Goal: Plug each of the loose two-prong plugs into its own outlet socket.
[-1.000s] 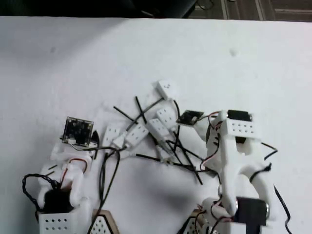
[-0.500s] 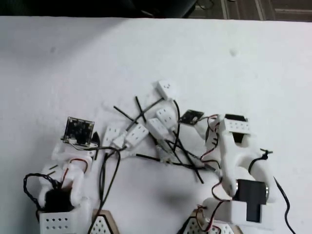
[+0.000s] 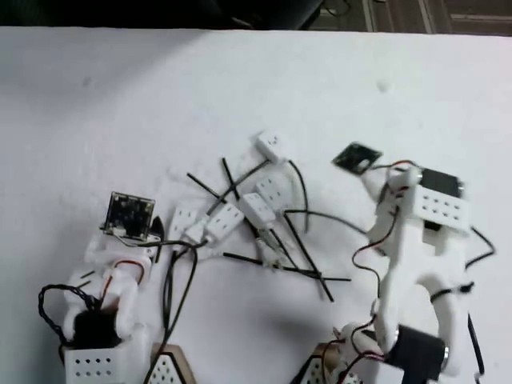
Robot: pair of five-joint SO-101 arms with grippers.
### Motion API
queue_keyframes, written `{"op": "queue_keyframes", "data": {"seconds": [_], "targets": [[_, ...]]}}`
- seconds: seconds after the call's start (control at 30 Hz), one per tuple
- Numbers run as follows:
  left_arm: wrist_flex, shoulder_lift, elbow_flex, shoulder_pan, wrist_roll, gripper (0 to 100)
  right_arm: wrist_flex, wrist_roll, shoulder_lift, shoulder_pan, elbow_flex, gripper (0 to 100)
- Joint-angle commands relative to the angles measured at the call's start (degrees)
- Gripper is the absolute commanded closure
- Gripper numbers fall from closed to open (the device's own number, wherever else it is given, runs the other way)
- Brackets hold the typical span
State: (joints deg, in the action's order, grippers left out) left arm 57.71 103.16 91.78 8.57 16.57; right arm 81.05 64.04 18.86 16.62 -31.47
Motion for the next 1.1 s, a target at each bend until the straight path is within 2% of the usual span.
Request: {"op": "queue_keyframes", "data": {"seconds": [0.0, 0.13, 0.27, 0.4, 0.6, 0.87, 1.07], "targets": [[-1.3, 0.6, -0.5, 0.2, -0.3, 82, 0.6, 0.7, 5.1, 4.4, 5.0, 98.1], [-1.3, 0.6, -0.5, -0.5, -0.3, 82, 0.6, 0.4, 8.9, 7.6, 7.5, 98.1], [-1.3, 0.6, -0.4, -1.3, -0.2, 82, 0.7, 0.1, 13.5, 7.8, 7.3, 98.1], [-1.3, 0.6, -0.4, -1.3, -0.2, 82, 0.7, -4.4, 19.0, 6.7, 7.6, 98.1], [-1.3, 0.6, -0.4, -1.3, -0.2, 82, -1.5, -11.6, 25.2, -4.0, 2.4, 98.1], [-1.3, 0.6, -0.4, -1.1, -0.2, 82, -22.9, -19.0, 25.1, -18.7, -18.5, 98.1], [-1.3, 0.6, -0.4, -1.1, -0.2, 82, -27.6, -20.8, 25.1, -24.9, -26.2, 98.1]]}}
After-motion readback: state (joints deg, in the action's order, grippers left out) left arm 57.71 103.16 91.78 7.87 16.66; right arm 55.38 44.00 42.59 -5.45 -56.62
